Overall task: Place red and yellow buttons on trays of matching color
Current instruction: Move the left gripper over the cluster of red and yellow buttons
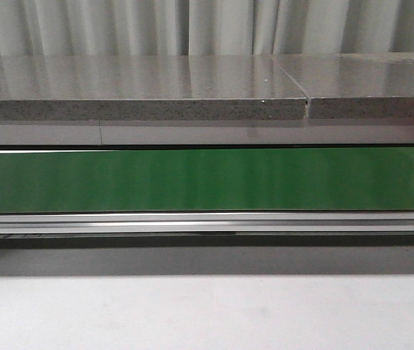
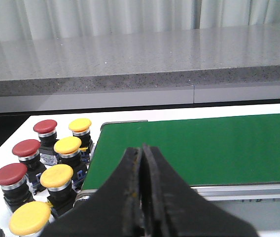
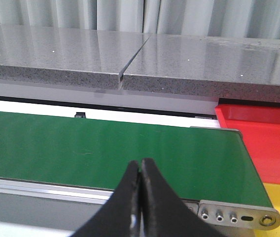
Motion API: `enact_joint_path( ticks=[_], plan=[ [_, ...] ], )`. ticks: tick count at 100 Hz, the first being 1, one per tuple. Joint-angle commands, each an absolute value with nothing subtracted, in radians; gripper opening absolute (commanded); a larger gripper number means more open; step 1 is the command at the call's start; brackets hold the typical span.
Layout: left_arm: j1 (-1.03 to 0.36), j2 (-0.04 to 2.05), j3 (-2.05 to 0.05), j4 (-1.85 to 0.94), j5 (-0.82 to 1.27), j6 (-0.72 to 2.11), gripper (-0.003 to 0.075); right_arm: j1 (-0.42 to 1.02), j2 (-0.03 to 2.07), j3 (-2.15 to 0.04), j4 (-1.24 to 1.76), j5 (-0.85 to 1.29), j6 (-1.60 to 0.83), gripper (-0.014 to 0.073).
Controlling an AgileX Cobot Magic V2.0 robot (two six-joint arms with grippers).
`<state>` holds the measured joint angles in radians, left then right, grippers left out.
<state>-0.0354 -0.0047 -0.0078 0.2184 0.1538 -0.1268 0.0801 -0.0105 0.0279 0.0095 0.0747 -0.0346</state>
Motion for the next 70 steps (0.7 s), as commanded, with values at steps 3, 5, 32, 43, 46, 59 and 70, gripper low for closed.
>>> enact_joint_path(
  ticks=[3,5,32,43,46,59,70],
  plan=[
    [-0.033,-0.045,0.046,0.218,0.075,-0.124,-0.0021,0.073,-0.02,0.012,0.0,-0.009,-0.042,-0.0066],
    [-0.033,-0.045,0.046,0.218,0.075,-0.124,-0.002,0.073,-0.02,0.012,0.0,-0.009,-0.042,-0.0066],
    [-0.033,-0.045,0.046,0.218,0.021,-0.124,-0.0021,0.073,-0.02,0.012,0.0,-0.009,-0.042,-0.0066],
    [-0.033,-0.045,0.046,0.218,0.006,-0.124,-0.002,0.073,-0.02,0.012,0.0,-0.009,-0.042,-0.0066],
    [-0.033,-0.045,0.046,0.218,0.0,-0.124,-0.0021,0.073,-0.02,0.012,0.0,-0.009,-0.042,-0.0066],
    [-0.033,-0.045,0.046,0.218,-0.008,-0.124,-0.0021,0.073,-0.02,0.012,0.0,-0.009,-0.042,-0.0066],
    [-0.033,-0.045,0.018,0.211,0.016,-0.124,-0.002,0.073,-0.02,0.012,0.0,-0.009,-0.042,-0.0066]
  ],
)
